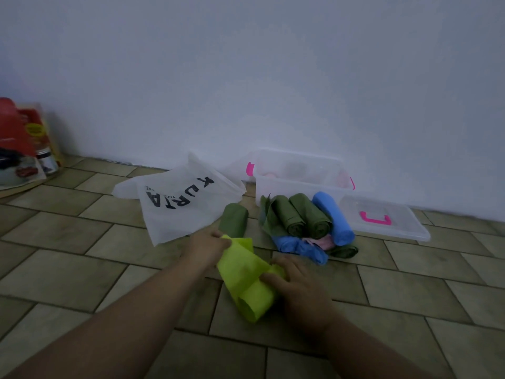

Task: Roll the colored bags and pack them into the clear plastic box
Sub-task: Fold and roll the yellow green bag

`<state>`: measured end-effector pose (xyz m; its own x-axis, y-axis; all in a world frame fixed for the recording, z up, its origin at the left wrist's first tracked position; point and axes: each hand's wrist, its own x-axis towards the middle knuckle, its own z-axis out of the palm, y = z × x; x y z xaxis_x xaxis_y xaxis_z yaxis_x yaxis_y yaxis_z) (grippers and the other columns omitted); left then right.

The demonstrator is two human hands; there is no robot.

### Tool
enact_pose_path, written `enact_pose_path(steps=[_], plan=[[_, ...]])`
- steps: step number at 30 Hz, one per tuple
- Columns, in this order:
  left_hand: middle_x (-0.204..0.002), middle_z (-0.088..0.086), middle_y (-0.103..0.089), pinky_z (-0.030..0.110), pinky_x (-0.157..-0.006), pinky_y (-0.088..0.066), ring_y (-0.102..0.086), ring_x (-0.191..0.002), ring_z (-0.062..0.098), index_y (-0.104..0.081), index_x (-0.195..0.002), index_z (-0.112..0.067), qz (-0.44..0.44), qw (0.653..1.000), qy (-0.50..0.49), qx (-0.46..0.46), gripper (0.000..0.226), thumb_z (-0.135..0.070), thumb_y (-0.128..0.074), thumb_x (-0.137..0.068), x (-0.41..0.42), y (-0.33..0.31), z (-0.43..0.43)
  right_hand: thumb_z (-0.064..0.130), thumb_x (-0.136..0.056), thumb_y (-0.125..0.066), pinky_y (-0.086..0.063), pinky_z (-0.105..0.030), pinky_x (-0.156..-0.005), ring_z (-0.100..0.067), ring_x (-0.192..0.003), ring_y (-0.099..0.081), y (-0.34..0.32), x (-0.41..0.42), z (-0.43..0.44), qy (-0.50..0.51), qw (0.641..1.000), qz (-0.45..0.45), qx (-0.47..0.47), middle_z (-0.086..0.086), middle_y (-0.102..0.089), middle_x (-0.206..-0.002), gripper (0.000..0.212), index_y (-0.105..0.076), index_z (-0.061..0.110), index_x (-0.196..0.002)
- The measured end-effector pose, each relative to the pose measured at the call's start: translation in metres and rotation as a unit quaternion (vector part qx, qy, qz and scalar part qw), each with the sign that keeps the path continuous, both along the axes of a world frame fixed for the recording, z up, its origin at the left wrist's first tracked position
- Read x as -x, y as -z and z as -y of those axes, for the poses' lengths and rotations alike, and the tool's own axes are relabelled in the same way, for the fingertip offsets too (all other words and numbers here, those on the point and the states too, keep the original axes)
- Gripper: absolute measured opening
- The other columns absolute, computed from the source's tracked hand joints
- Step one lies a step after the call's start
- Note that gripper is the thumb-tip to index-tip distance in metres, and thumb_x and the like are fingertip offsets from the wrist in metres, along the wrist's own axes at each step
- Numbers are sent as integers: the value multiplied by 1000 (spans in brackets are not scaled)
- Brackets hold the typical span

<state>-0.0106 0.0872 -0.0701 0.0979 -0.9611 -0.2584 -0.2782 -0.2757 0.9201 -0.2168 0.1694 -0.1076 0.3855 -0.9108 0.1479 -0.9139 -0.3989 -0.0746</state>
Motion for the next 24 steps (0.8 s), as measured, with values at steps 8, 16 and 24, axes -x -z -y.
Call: enact_pose_path(steps=[8, 16, 24], plan=[[-120, -5, -60, 12, -71, -39, -53, -88, -3, -58, -121, -36, 342, 839, 348, 243, 35, -21, -46, -91, 19, -1, -16, 80, -54, -57, -13, -50, -116, -22, -146, 10, -4, -5, -19, 121, 973, 136, -141, 1, 10, -159, 116, 3, 45, -147], [-155, -2, -27, 35, -100, -37, -38, -133, 24, -31, -147, -29, 503, 701, 479, 161, 57, -21, -48, -93, 28, 28, -2, 74, -50, -68, -25, -50, -111, -35, -143, -11, 2, -28, -3, 219, 945, 149, -193, -16, 3, -156, 132, 25, 48, -140], [-160, 0, -2, 39, -106, -32, -25, -140, 29, -15, -151, -27, 543, 654, 508, 136, 64, -26, -48, -95, 33, 33, 5, 74, -43, -67, -30, -45, -108, -28, -131, -30, 4, -4, -30, 201, 952, 218, -72, -4, -29, -140, 108, -23, 47, -138]])
